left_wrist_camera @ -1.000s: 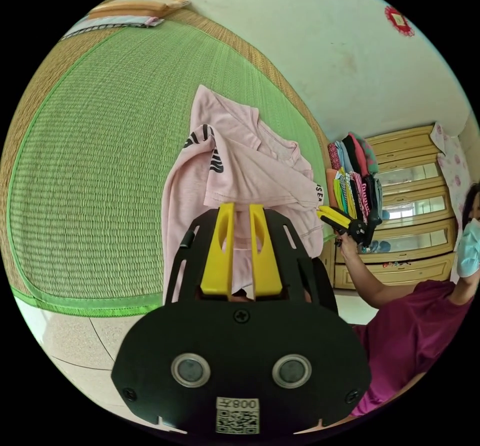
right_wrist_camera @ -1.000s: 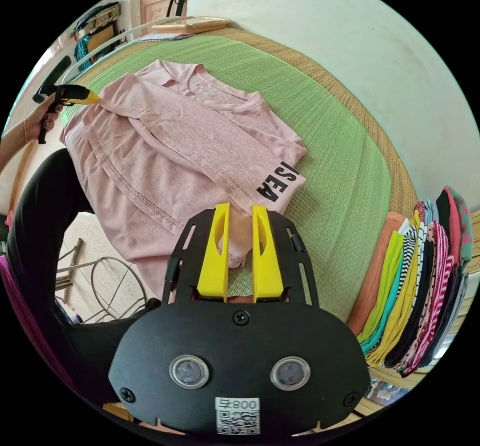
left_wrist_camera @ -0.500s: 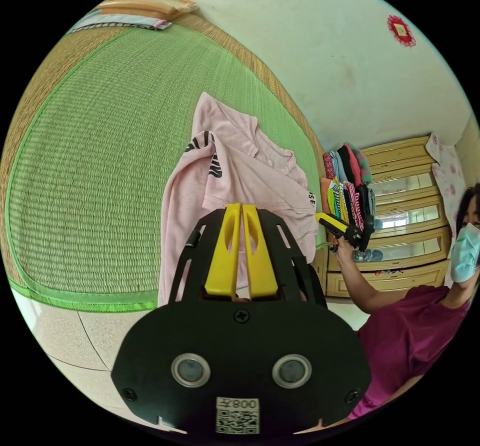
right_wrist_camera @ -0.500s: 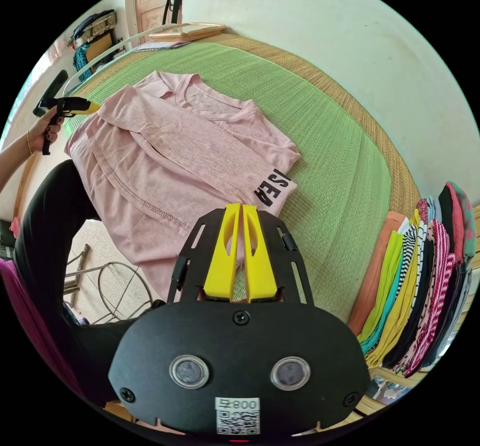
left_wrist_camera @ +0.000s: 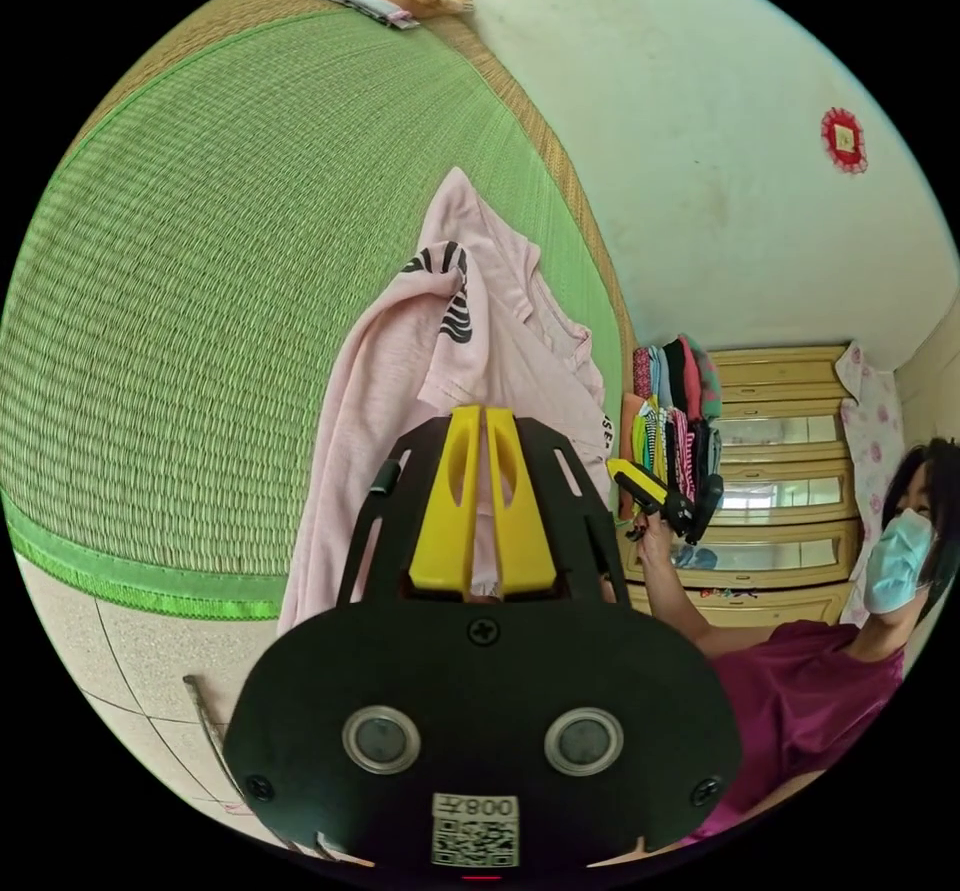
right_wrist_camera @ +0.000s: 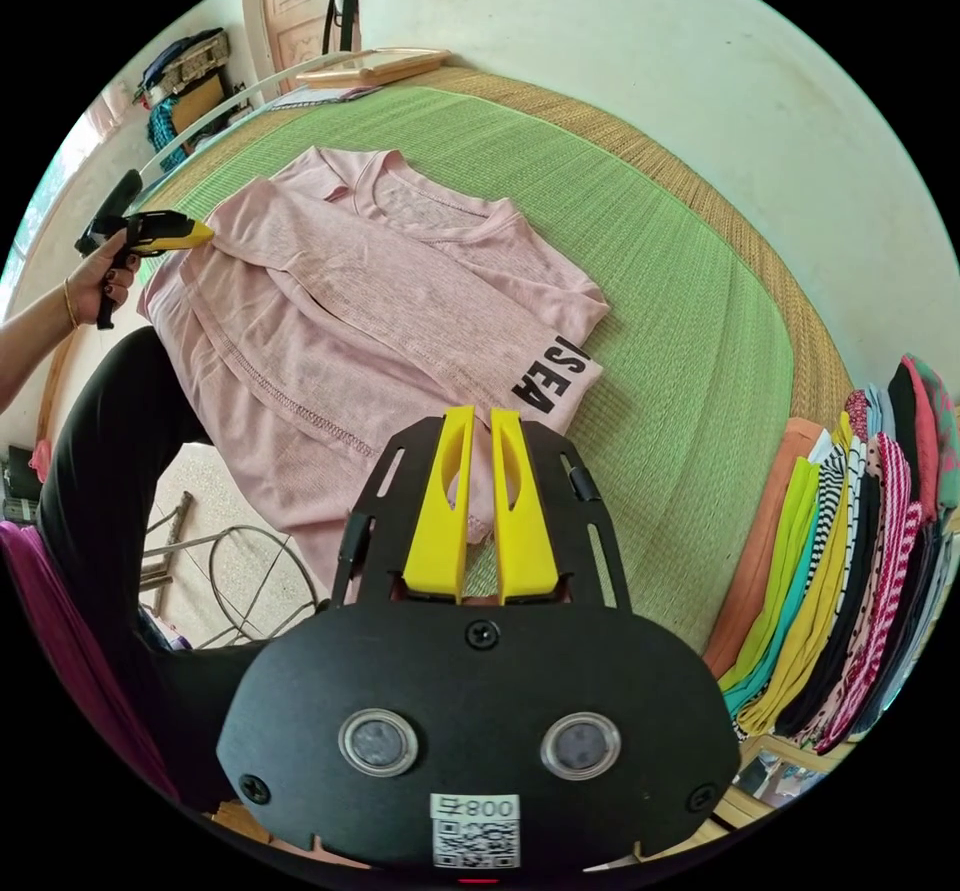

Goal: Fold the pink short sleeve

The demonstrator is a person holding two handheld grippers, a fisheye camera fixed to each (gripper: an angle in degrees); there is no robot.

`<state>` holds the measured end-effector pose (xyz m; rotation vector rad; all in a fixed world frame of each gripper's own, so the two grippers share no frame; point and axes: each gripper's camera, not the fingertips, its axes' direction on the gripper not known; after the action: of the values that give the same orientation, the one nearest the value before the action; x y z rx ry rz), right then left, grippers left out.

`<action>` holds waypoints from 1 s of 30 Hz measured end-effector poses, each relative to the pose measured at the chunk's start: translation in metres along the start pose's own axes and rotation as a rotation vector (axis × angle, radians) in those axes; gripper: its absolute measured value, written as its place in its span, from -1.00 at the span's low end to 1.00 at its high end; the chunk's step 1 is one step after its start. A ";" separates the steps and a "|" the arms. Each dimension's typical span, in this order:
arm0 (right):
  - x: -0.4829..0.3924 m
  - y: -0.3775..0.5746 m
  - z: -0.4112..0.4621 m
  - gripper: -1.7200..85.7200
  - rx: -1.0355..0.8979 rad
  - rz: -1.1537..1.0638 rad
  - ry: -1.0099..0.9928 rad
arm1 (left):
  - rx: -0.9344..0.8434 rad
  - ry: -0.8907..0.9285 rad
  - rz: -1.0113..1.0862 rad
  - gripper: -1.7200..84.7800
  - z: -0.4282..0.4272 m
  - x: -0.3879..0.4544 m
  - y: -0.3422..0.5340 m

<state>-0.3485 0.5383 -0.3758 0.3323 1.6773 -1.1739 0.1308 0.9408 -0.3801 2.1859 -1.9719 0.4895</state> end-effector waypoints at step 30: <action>0.023 -0.011 0.022 -0.87 -0.033 -0.072 0.052 | 0.044 0.083 -0.096 -0.94 0.001 -0.066 0.035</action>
<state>-0.3538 0.5080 -0.3894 0.2858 1.7647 -1.1984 0.0913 0.9979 -0.4072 2.2351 -1.8214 0.6039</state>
